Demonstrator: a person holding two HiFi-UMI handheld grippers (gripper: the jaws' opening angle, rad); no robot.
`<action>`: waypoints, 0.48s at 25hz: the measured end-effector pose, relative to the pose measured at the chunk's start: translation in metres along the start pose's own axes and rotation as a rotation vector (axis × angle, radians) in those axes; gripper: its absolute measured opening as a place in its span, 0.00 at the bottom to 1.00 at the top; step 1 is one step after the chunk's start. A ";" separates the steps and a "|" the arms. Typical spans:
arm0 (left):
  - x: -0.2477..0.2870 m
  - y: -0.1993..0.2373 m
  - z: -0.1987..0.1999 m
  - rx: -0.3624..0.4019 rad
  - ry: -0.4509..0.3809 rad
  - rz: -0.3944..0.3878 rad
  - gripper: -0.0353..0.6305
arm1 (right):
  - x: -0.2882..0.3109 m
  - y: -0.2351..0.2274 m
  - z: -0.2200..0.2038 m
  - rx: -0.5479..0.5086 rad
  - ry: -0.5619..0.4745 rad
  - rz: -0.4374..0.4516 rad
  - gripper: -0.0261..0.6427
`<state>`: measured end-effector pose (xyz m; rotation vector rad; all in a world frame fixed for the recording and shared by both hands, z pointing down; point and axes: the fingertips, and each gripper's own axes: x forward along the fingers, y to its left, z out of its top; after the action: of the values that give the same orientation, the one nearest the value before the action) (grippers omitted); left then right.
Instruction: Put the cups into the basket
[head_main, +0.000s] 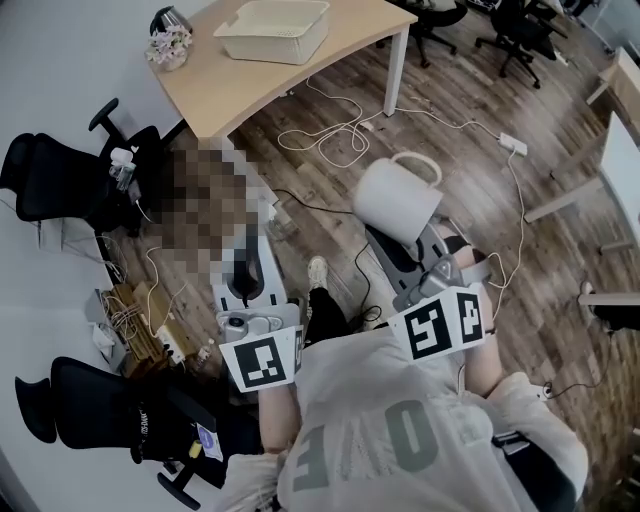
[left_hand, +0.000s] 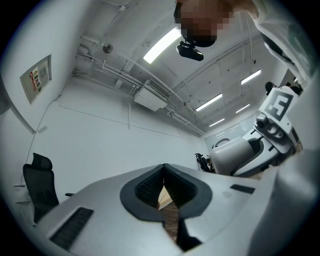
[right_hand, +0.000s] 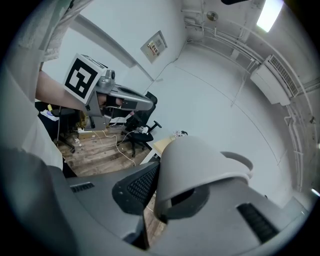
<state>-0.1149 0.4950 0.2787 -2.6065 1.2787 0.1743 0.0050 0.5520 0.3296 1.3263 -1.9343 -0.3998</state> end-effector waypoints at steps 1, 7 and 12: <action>0.010 0.007 -0.003 -0.005 -0.006 0.002 0.07 | 0.010 -0.003 0.000 -0.001 0.005 0.006 0.09; 0.084 0.066 -0.026 -0.026 -0.031 0.002 0.07 | 0.090 -0.037 0.010 -0.025 0.052 -0.001 0.09; 0.147 0.121 -0.036 -0.020 -0.031 -0.022 0.07 | 0.161 -0.078 0.044 -0.026 0.063 -0.034 0.09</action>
<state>-0.1206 0.3021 0.2638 -2.6224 1.2439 0.2239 -0.0050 0.3688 0.3155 1.3405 -1.8513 -0.3941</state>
